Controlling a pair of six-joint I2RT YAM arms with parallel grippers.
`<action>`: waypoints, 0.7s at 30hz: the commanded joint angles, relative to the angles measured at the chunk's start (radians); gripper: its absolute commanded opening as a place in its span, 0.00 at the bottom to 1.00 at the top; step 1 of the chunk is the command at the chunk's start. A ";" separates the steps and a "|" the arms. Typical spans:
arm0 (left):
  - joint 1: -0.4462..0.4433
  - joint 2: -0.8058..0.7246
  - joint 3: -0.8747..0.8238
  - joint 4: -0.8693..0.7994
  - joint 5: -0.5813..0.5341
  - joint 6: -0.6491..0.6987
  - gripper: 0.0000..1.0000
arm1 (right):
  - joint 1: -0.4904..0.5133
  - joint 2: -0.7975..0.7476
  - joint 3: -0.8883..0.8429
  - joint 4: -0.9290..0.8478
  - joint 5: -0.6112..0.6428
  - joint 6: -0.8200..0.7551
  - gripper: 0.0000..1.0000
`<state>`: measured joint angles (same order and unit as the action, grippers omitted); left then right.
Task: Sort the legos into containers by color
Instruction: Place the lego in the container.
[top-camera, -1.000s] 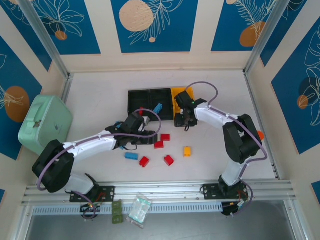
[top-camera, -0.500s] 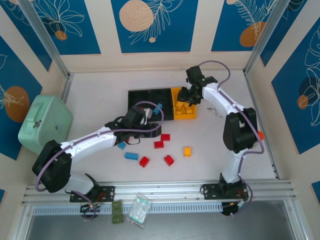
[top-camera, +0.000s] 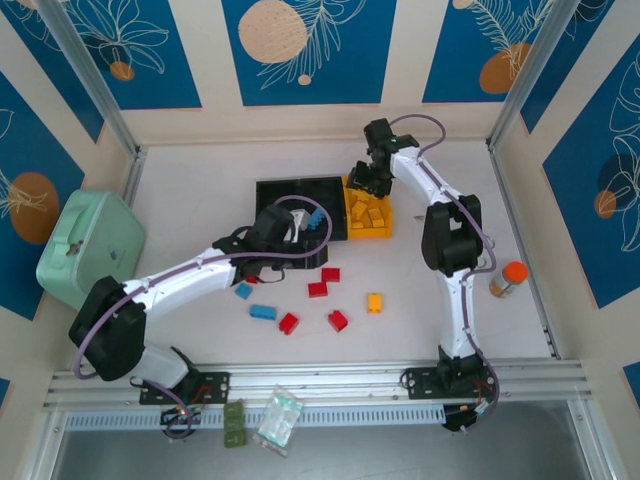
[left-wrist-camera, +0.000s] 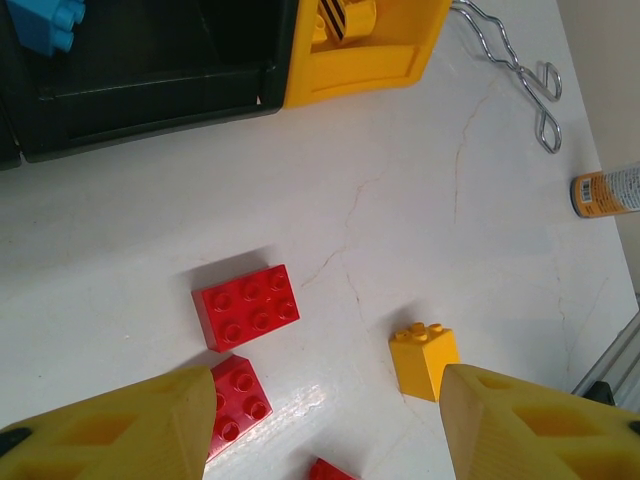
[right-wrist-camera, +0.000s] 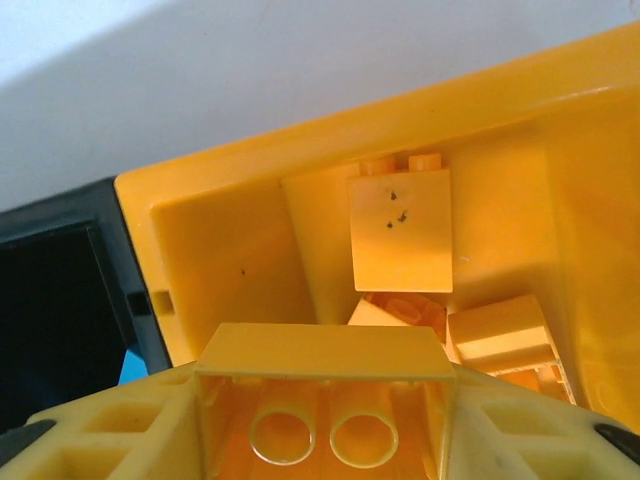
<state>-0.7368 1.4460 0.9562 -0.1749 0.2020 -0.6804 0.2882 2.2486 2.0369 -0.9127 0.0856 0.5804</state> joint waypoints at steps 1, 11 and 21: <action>0.007 -0.009 -0.023 -0.005 0.016 0.002 0.61 | -0.005 0.025 0.046 -0.051 -0.042 0.032 0.56; 0.007 -0.010 -0.043 0.022 0.025 -0.011 0.61 | 0.004 -0.041 0.053 -0.055 -0.041 0.019 0.61; 0.008 -0.019 -0.056 0.023 0.044 -0.004 0.61 | 0.019 -0.385 -0.336 0.030 -0.004 -0.014 0.60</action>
<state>-0.7368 1.4448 0.9092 -0.1642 0.2138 -0.6838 0.3000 1.9701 1.7756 -0.8932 0.0780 0.5873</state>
